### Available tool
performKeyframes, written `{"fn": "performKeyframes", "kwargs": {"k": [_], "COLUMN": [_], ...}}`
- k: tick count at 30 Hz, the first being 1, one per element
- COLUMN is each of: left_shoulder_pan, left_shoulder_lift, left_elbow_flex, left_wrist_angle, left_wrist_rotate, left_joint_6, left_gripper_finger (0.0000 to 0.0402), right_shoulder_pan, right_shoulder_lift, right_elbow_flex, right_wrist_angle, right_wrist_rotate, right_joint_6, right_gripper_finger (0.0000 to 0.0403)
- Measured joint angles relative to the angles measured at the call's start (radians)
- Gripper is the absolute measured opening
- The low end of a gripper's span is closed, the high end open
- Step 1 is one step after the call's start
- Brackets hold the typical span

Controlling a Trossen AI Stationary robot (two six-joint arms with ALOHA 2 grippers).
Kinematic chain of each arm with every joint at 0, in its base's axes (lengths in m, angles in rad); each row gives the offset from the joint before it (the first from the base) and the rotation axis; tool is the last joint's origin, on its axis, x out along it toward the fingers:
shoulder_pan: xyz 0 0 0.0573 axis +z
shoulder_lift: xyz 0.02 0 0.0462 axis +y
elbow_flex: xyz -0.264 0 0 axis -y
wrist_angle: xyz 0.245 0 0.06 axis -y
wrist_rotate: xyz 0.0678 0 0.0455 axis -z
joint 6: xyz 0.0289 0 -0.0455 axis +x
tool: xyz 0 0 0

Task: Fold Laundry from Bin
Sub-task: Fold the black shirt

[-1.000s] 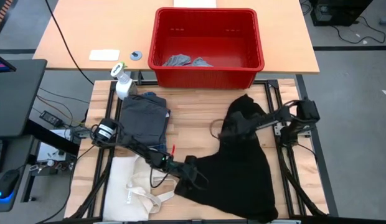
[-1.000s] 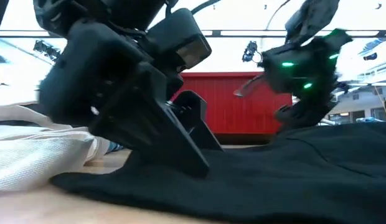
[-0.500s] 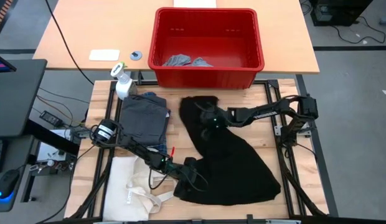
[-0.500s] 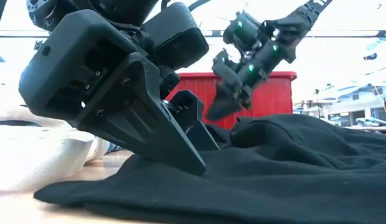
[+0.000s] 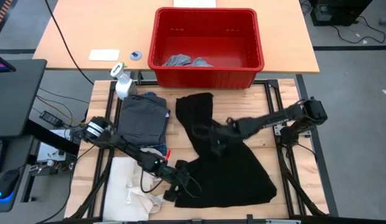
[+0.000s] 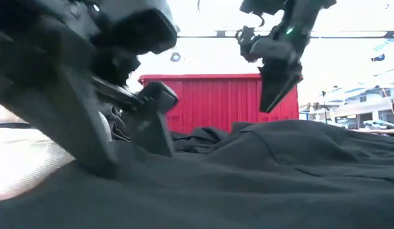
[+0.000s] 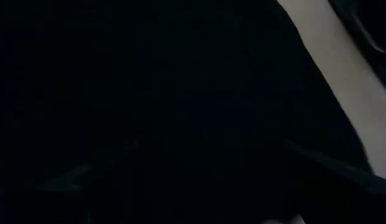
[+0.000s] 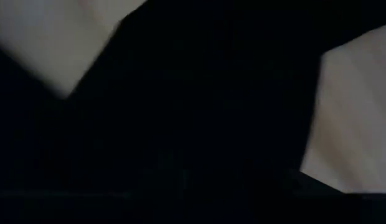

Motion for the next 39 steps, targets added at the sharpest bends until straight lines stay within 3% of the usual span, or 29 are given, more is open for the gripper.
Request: {"fn": "performKeyframes", "kwargs": {"k": [10,16,19,23,28,32,39], "left_shoulder_pan": [-0.04,0.041,0.131,0.285,0.52,0.679,0.856], "left_shoulder_lift": [-0.137,-0.142,-0.142,-0.142,-0.142,-0.142,-0.095], "left_elbow_flex": [0.002,0.004,0.004,0.004,0.005,0.006,0.007], "left_wrist_angle": [-0.048,-0.077,-0.076,-0.072,-0.05,-0.019,-0.017], "left_wrist_rotate": [-0.024,-0.347,-0.399,-0.372,-0.15,-0.043,-0.02], "left_joint_6": [-0.016,0.087,0.163,0.236,0.253,0.228,0.218], "left_gripper_finger": [0.0368,0.0368,0.0368,0.0368,0.0368,0.0368,0.0368], "right_shoulder_pan": [0.405,0.543,0.569,0.588,0.619,0.658,0.711], "right_shoulder_lift": [0.017,0.118,0.184,0.243,0.265,0.26,0.256], "right_elbow_flex": [-0.015,-0.078,-0.082,-0.083,-0.08,-0.08,-0.079], "right_wrist_angle": [0.038,0.197,0.214,0.205,0.205,0.199,0.16], "right_wrist_rotate": [0.178,0.208,0.25,0.251,0.27,0.247,0.235], "right_joint_6": [0.396,0.553,0.63,0.713,0.775,0.816,0.833], "right_gripper_finger": [0.0151,0.0151,0.0151,0.0151,0.0151,0.0151,0.0151]}}
